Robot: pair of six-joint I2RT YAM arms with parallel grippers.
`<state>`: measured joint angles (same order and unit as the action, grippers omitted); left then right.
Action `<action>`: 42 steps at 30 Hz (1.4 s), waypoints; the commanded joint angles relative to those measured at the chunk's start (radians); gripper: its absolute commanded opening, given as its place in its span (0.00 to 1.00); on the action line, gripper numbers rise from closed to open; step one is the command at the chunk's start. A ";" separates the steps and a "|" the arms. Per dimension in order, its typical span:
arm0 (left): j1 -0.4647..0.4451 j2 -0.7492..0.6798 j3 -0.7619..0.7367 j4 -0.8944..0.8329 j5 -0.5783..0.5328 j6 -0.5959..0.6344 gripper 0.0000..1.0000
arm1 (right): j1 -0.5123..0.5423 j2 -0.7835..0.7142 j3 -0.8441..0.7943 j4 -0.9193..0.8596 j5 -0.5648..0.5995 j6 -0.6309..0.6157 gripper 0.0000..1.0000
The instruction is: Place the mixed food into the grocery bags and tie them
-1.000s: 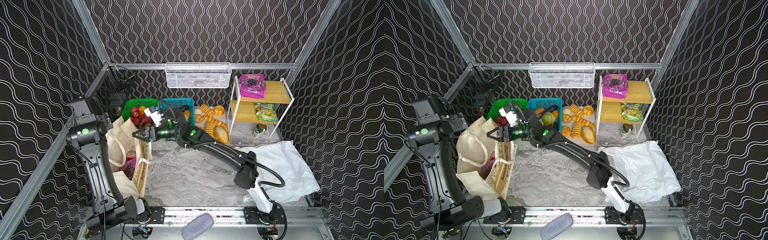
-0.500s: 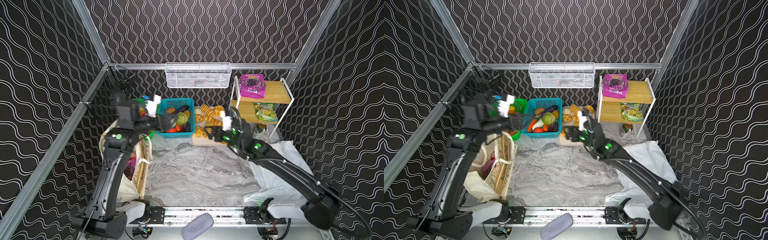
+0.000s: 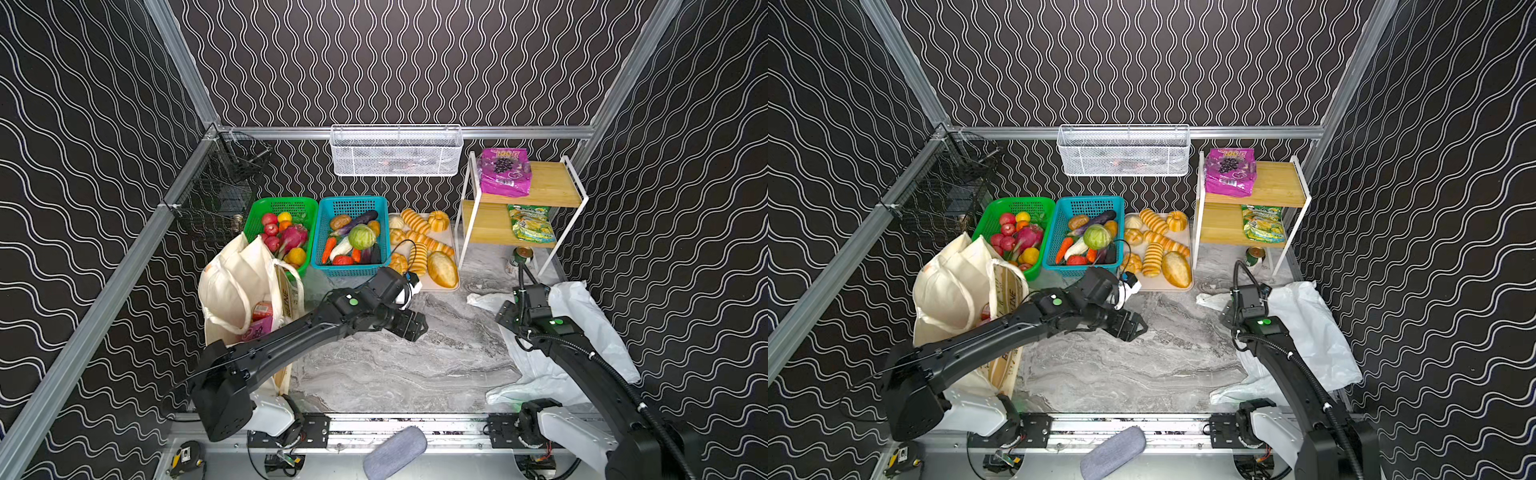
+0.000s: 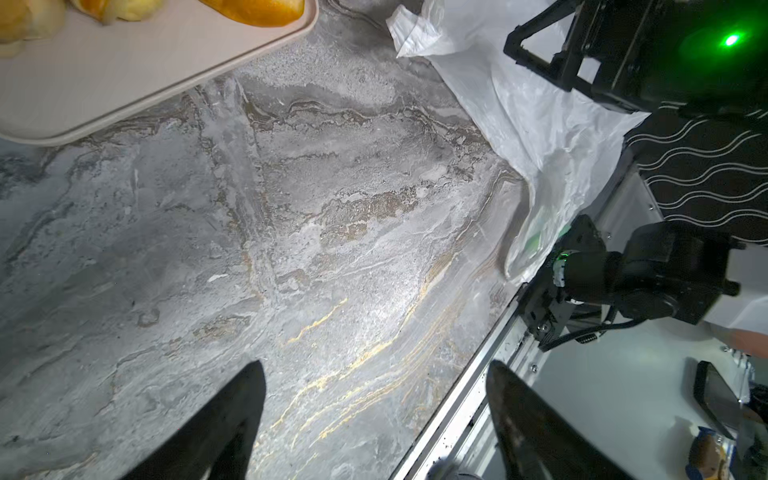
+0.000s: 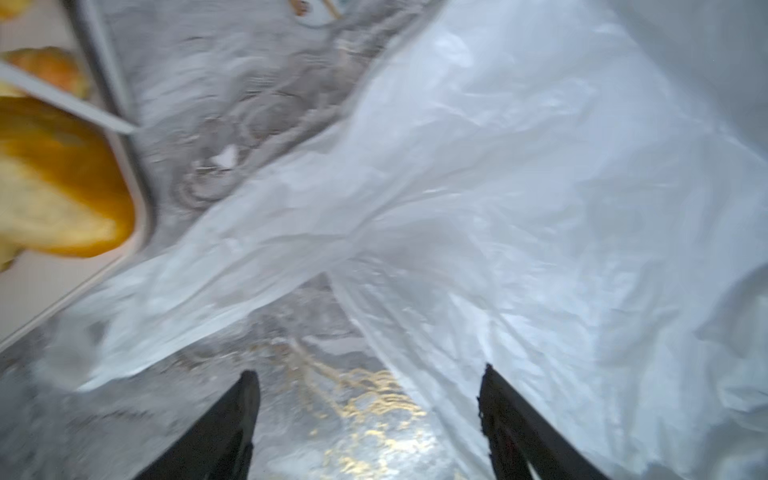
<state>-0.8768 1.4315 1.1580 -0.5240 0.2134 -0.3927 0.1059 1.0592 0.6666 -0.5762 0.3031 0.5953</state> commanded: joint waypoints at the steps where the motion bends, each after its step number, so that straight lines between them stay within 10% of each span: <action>1: -0.010 0.018 0.015 0.048 -0.066 -0.017 0.85 | -0.113 0.066 -0.007 -0.002 -0.056 -0.069 0.74; 25: -0.008 -0.029 0.038 -0.110 -0.271 0.066 0.87 | -0.172 0.408 0.101 0.103 -0.005 -0.170 0.61; 36: -0.008 -0.061 0.036 -0.131 -0.304 0.063 0.87 | -0.174 0.395 0.122 0.121 0.048 -0.199 0.01; 42: -0.008 -0.081 0.028 -0.125 -0.324 0.068 0.87 | -0.162 0.268 0.158 0.035 -0.083 -0.190 0.00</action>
<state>-0.8848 1.3586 1.1919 -0.6529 -0.0940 -0.3344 -0.0639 1.3712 0.8021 -0.4923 0.3023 0.4000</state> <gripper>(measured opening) 0.873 0.047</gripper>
